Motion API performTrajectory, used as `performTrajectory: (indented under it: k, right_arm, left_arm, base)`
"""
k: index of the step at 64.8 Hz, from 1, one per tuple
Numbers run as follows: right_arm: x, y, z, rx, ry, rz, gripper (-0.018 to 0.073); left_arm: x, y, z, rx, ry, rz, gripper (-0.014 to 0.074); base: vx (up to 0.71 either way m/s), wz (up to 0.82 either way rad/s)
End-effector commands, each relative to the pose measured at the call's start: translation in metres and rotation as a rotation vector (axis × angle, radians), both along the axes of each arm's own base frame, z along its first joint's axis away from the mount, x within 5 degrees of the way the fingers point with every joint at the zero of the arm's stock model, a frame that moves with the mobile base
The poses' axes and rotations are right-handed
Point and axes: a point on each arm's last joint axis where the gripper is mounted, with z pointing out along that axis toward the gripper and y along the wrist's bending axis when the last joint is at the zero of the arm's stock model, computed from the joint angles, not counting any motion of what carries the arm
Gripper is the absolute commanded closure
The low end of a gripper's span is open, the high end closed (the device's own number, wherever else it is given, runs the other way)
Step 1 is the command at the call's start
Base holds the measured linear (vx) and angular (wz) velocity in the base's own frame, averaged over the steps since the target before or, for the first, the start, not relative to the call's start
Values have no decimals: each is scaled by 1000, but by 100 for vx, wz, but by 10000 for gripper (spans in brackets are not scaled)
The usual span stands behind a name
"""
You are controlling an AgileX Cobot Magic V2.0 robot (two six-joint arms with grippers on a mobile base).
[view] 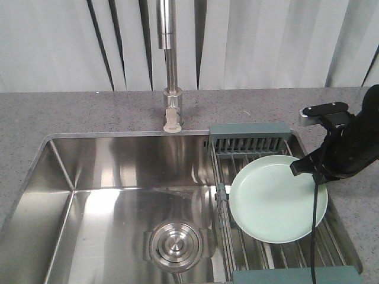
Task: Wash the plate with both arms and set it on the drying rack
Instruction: 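Lower the plate onto the drying rack and open the right gripper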
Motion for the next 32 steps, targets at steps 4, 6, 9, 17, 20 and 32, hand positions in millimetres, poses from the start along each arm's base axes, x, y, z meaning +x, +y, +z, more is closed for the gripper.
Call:
performTrajectory:
  k: [4, 6, 9, 17, 20, 32]
  right_arm:
    - [7, -1, 8, 0, -60, -9, 528]
    - [8, -1, 6, 1, -54, -9, 515]
    - [9, -1, 4, 0, -50, -9, 486]
    - [9, -1, 5, 0, -55, -9, 387]
    - [8, -1, 7, 1, -62, -9, 350]
    - [-2, -1, 37, 19, -160, -21, 267]
  left_arm:
    - [3, -1, 10, -31, -66, 10, 7]
    - [3, -1, 10, -31, -66, 10, 7]
    - [3, -1, 10, -31, -66, 10, 7]
    - [3, -1, 10, -31, -66, 10, 7]
    - [3, -1, 10, -31, -66, 10, 7]
    - [3, -1, 10, -31, -66, 10, 7]
  base:
    - [0, 0]
    - [0, 0]
    - [0, 0]
    - [0, 0]
    - [0, 0]
    - [0, 0]
